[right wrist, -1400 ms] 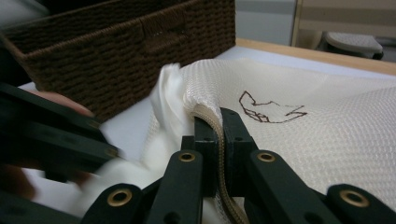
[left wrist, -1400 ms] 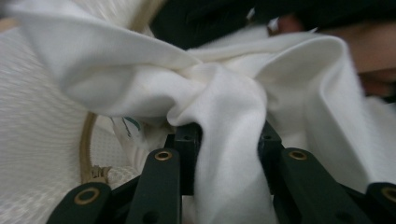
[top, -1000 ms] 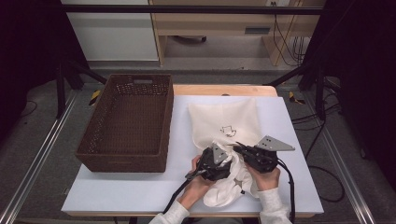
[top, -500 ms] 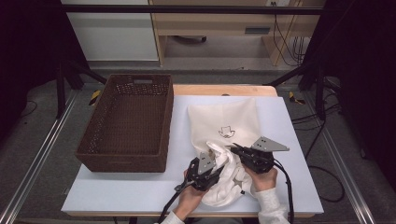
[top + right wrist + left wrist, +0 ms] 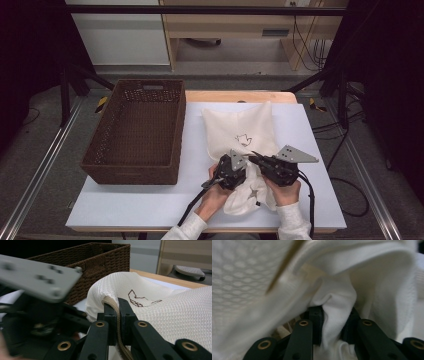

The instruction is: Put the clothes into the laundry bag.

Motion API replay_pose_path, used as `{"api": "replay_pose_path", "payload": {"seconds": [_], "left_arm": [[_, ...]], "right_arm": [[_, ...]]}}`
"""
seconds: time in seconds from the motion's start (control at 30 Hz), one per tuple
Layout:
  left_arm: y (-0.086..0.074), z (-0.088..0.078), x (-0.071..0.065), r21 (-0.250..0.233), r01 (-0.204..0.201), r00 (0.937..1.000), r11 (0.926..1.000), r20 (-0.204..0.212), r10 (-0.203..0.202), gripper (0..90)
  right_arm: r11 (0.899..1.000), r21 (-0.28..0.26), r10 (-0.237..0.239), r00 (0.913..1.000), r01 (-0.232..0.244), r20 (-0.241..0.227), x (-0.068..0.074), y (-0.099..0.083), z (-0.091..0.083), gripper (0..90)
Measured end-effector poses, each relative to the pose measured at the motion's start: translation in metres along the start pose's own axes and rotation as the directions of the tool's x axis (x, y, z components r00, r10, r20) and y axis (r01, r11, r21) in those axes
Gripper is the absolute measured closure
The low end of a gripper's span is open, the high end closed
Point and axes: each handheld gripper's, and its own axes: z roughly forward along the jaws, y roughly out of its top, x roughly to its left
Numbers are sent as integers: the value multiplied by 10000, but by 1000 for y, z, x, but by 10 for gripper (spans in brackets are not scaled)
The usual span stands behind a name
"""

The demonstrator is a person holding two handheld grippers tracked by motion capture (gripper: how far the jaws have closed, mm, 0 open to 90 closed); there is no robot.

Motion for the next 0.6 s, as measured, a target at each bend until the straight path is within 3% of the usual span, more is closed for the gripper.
{"api": "replay_pose_path", "payload": {"seconds": [0.03, 0.1, 0.13, 0.27, 0.3, 0.33, 0.43, 0.47, 0.57, 0.6], "left_arm": [[0, 0, 0, 0, 0, 10000, 10000, 0, 0, 731], [-3, 2, 10, -178, 556, 9981, 9983, 269, -551, 721], [-6, -2, 8, -294, 354, 9992, 9989, 201, -349, 686], [-12, -12, 6, -432, 174, 9996, 9989, 251, -163, 430], [-14, -17, 6, -493, 185, 9995, 9986, 260, -172, 430], [-20, -27, 8, -680, 474, 9982, 9966, 386, -449, 341], [-28, -37, 10, -880, 764, 9959, 9932, 559, -716, 320], [-35, -44, 11, -907, 1052, 9918, 9903, 824, -978, 326], [-39, -45, 9, -729, 1094, 9911, 9913, 837, -1032, 381], [-41, -42, 6, -594, 851, 9944, 9946, 676, -810, 381]], "right_arm": [[10000, 0, 0, 10000, 0, 0, 0, 0, 0, 869], [9999, 125, -91, 9999, 90, 78, 0, -1, 2, 869], [9998, 198, 10, 10000, -10, 23, -2, -4, 4, 868], [9990, 437, -141, 9998, 135, 140, -2, -7, 8, 868], [9990, 437, -141, 9998, 135, 140, -2, -7, 8, 868], [9986, 495, -206, 9996, 195, 218, -1, -8, 9, 867], [9985, 524, -195, 9995, 183, 236, -1, -9, 10, 867], [9980, 589, -235, 9993, 218, 278, -2, -10, 11, 867], [9976, 645, -255, 9992, 235, 317, -2, -11, 13, 866], [9975, 671, -253, 9992, 231, 322, -2, -11, 14, 866]]}}
